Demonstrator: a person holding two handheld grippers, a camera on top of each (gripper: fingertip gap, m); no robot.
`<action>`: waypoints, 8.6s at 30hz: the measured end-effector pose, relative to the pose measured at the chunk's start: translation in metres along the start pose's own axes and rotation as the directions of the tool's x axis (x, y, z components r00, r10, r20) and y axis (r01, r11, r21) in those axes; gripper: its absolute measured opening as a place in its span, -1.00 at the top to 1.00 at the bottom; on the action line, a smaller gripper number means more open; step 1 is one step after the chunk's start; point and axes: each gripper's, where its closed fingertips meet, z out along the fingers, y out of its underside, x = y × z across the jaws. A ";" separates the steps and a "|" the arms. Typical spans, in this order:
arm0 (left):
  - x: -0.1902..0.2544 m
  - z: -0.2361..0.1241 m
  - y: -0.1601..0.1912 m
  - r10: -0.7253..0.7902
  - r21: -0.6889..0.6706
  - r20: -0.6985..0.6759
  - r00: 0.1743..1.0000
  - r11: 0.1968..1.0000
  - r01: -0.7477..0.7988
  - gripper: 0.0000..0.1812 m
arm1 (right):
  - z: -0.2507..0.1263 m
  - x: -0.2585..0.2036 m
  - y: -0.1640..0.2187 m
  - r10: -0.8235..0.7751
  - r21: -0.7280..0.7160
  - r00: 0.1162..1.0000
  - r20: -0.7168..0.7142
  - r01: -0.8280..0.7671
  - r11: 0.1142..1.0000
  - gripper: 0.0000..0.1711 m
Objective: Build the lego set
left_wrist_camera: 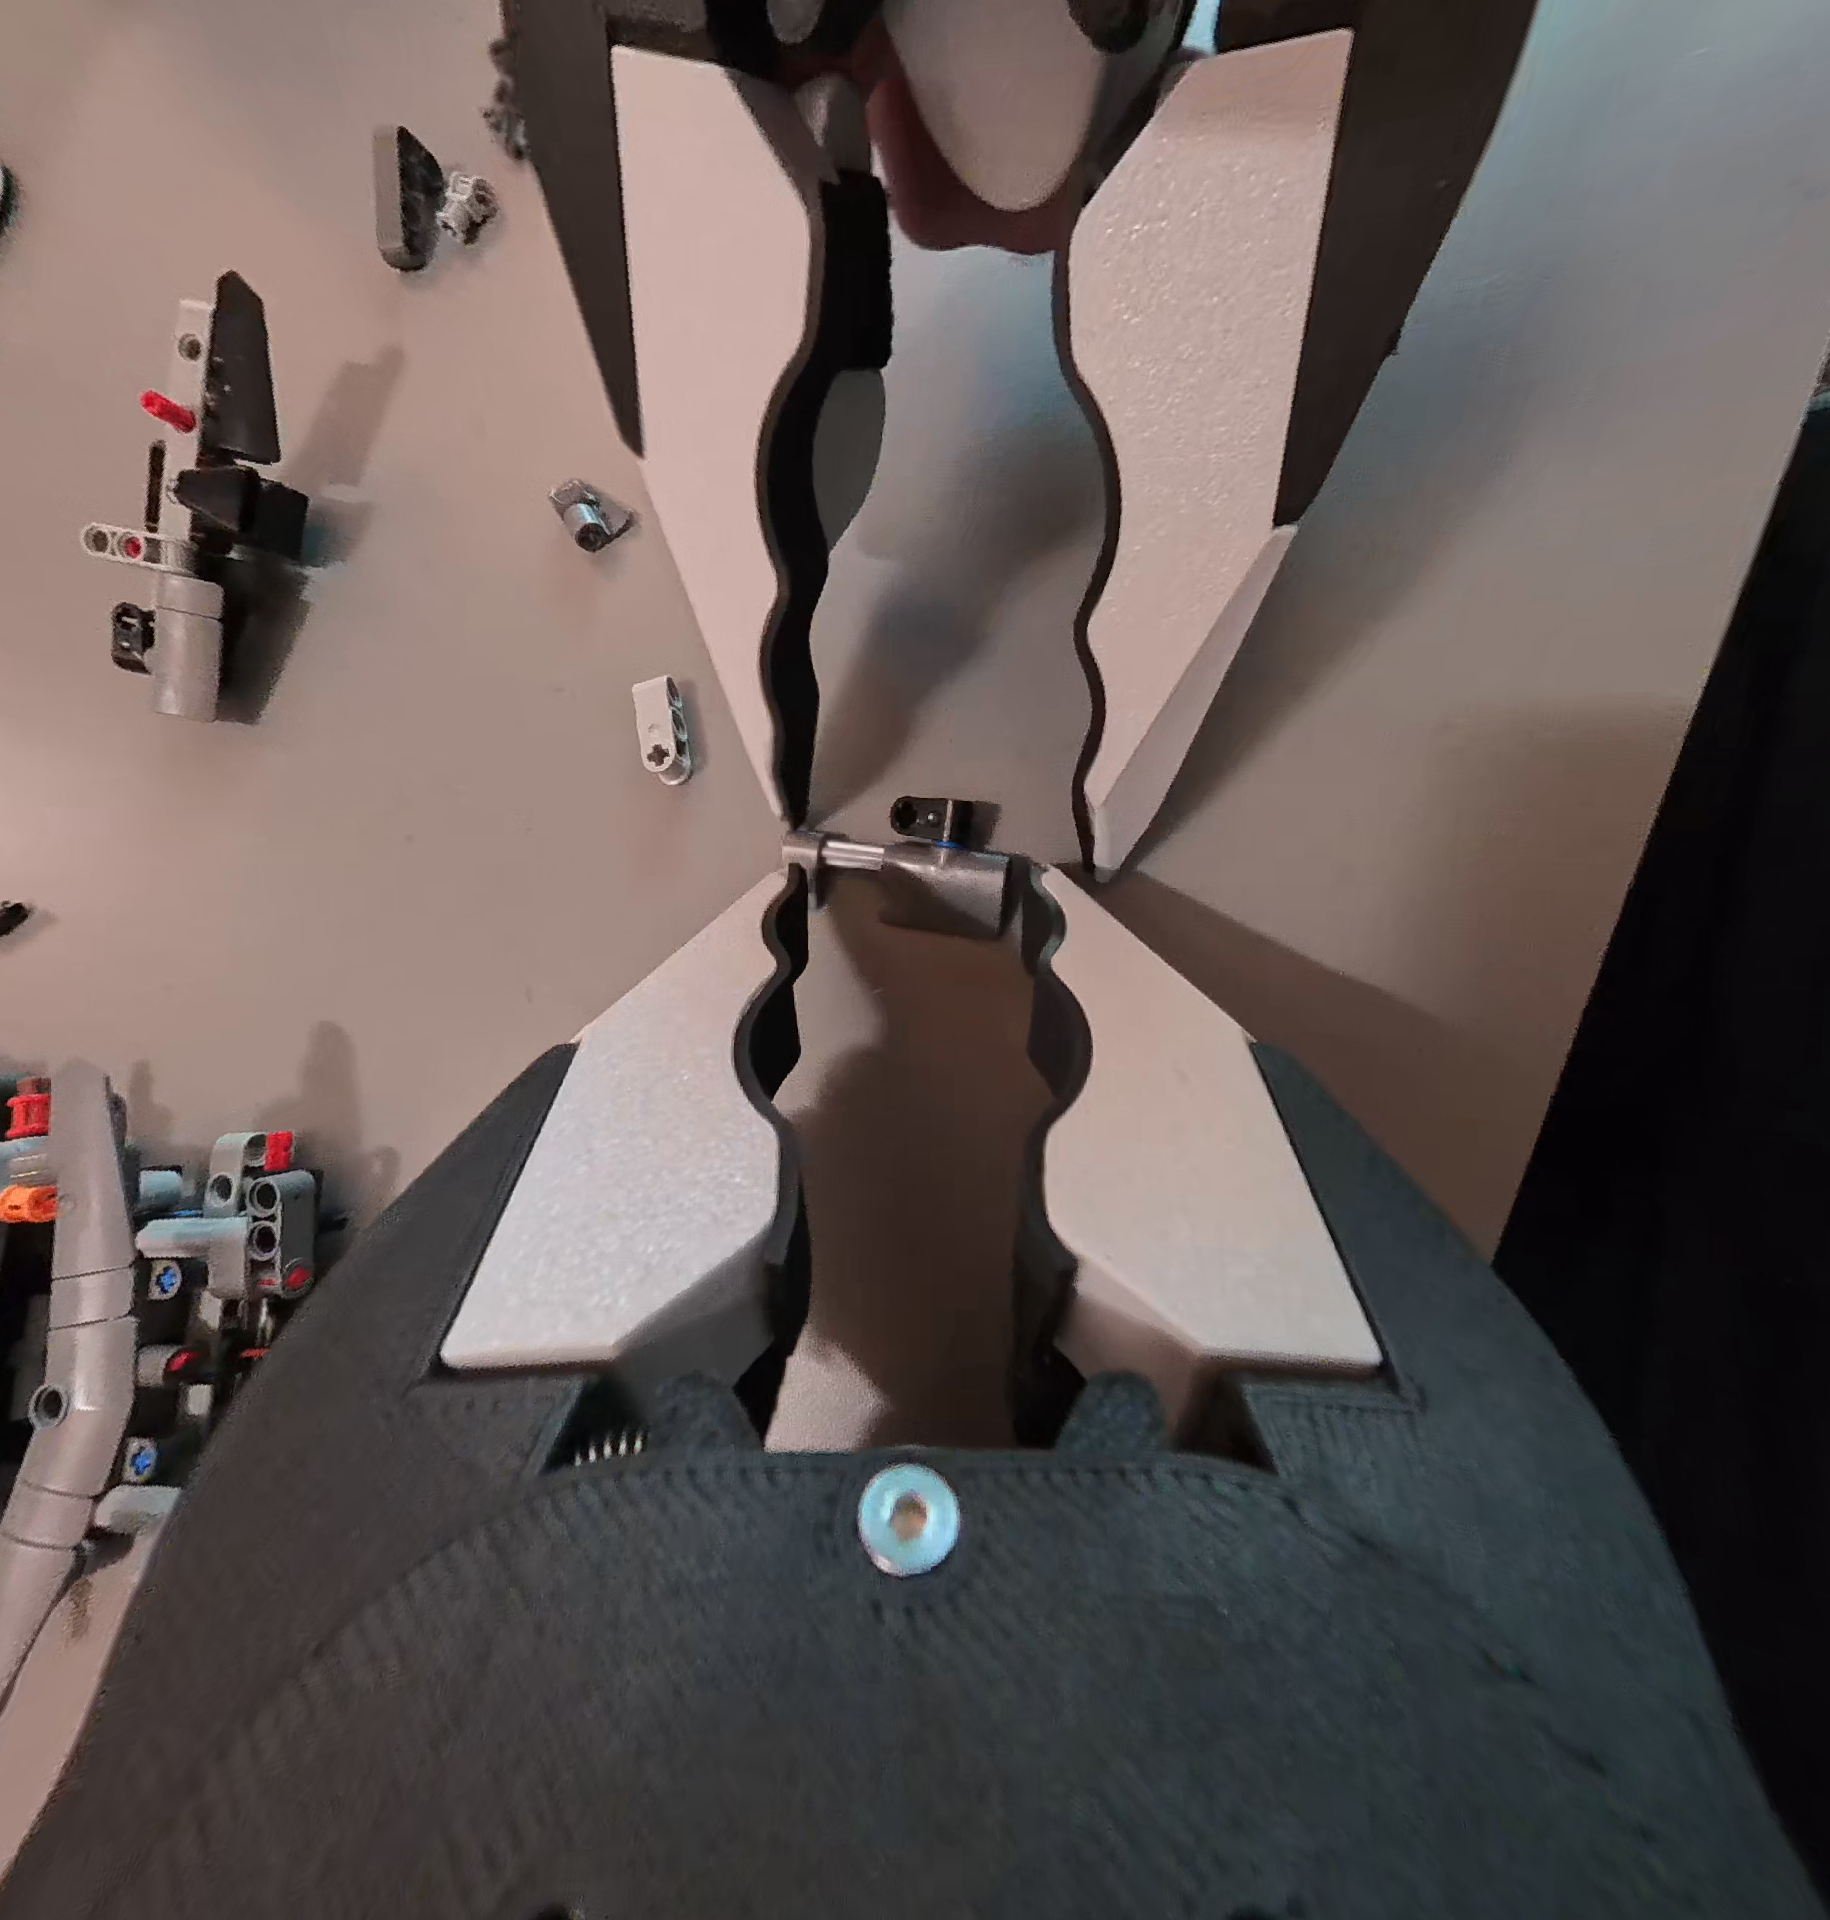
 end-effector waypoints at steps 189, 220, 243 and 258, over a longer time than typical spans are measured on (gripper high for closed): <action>-0.020 -0.046 0.018 -0.252 0.164 0.175 0.952 0.961 0.224 0.70 | -0.037 0.006 -0.001 0.338 0.102 0.876 -0.345 -0.323 0.941 0.57; -0.046 -0.064 0.029 -0.303 0.239 0.246 0.921 0.940 0.245 0.77 | -0.132 0.108 0.145 0.343 -0.104 0.821 -0.457 -0.432 0.896 0.87; -0.043 -0.052 0.018 -0.267 0.230 0.228 0.936 0.949 0.215 0.78 | -0.120 0.074 0.139 0.469 -0.012 0.788 -0.399 -0.516 0.857 0.86; -0.044 -0.050 0.018 -0.262 0.220 0.230 0.937 0.952 0.212 0.79 | -0.102 0.050 0.117 0.464 0.008 0.811 -0.355 -0.494 0.870 0.90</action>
